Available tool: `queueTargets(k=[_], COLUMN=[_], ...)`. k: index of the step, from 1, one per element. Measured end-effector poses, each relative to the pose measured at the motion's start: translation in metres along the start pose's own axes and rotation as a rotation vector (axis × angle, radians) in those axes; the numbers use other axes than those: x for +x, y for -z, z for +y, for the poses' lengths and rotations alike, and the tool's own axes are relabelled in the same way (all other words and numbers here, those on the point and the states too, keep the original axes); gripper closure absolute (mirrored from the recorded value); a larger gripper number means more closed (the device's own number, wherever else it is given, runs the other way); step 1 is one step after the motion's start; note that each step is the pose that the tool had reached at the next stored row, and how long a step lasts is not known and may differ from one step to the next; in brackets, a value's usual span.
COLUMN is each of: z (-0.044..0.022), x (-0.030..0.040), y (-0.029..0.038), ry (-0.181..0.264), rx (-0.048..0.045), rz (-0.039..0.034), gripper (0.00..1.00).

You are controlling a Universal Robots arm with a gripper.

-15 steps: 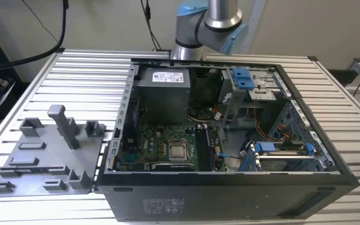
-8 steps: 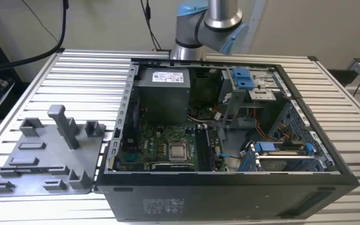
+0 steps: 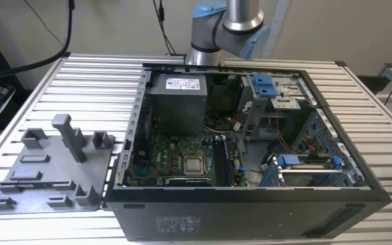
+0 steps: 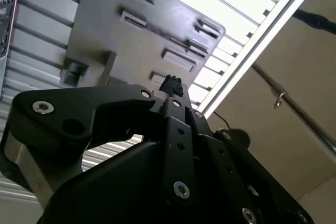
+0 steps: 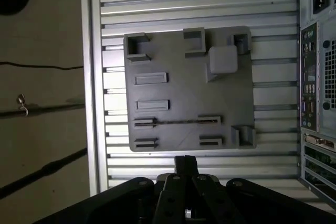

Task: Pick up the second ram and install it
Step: 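Pick up the second ram and move it above second insertion slot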

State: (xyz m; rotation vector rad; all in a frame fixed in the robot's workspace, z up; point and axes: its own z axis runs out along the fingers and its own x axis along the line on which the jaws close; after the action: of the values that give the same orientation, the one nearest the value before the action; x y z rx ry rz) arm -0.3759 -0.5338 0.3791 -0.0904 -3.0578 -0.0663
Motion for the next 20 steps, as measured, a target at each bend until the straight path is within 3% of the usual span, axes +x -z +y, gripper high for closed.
queueTargets(k=[12,20], z=[0.0,0.0], x=[0.0,0.0], y=[0.0,0.0], ry=[0.001,0.065], rx=[0.0009,0.009], rz=[0.0123,0.0147], gripper=[0.89,0.89])
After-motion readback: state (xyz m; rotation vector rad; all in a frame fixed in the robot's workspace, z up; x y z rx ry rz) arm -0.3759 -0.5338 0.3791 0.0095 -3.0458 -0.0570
